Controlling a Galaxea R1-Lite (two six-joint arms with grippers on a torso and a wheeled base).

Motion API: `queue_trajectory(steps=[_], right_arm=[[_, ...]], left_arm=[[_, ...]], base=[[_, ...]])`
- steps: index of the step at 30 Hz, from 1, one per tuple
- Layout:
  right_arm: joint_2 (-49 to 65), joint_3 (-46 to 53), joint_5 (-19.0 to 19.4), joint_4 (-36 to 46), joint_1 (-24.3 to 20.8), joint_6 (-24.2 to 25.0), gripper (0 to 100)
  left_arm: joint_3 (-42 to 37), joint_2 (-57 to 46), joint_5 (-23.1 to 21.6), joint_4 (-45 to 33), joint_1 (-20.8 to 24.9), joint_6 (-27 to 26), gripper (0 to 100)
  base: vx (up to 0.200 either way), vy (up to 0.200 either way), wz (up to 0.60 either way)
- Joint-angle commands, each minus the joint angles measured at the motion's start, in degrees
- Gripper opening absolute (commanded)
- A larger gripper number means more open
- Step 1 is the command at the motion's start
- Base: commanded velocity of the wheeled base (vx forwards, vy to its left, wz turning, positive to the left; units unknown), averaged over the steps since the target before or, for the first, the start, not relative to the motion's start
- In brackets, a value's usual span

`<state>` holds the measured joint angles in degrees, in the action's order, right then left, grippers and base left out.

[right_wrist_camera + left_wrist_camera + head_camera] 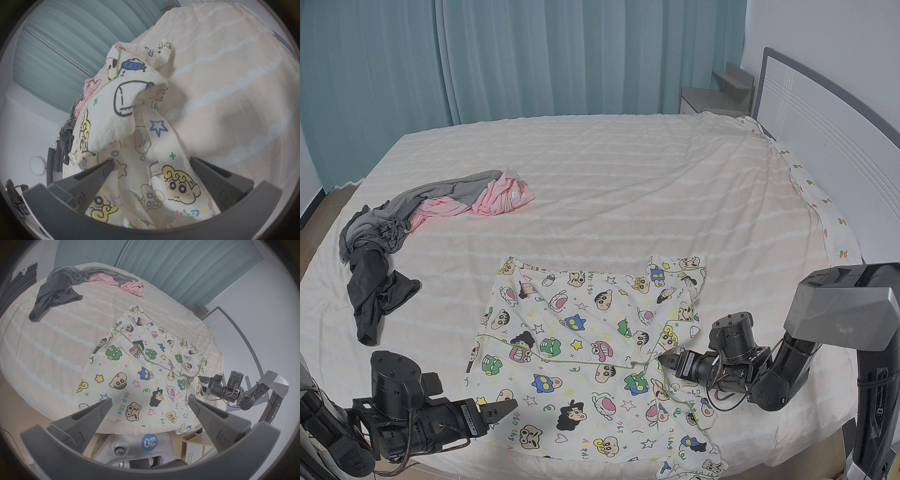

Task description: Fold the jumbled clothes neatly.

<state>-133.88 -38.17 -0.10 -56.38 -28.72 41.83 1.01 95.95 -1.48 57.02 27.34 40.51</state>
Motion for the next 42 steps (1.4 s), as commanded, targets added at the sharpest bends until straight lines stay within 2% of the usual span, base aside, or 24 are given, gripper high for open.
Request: queue_trajectory(steps=[1, 18, 34, 42], right_arm=[[-0.24, -0.15, -0.08, 0.04, -0.11, 0.01, 0], [2.22, 2.22, 0.36, 1.19, 1.04, -0.08, 0], [5.03, 5.39, 0.19, 0.22, 6.40, -1.92, 0], [6.70, 7.41, -0.08, 0.22, 11.58, -3.77, 0]], left_arm=[[-0.92, 0.11, -0.02, 0.03, -0.01, 0.01, 100], [-0.92, 0.02, -0.02, 0.11, -0.19, 0.01, 100], [-0.92, 0.11, -0.02, 0.11, -0.27, 0.01, 100], [-0.84, 0.29, -0.02, 0.11, -0.80, 0.01, 100]], base=[[0.000, 0.000, 0.00], [0.000, 0.000, 0.00], [0.000, 0.000, 0.00], [0.000, 0.000, 0.00]])
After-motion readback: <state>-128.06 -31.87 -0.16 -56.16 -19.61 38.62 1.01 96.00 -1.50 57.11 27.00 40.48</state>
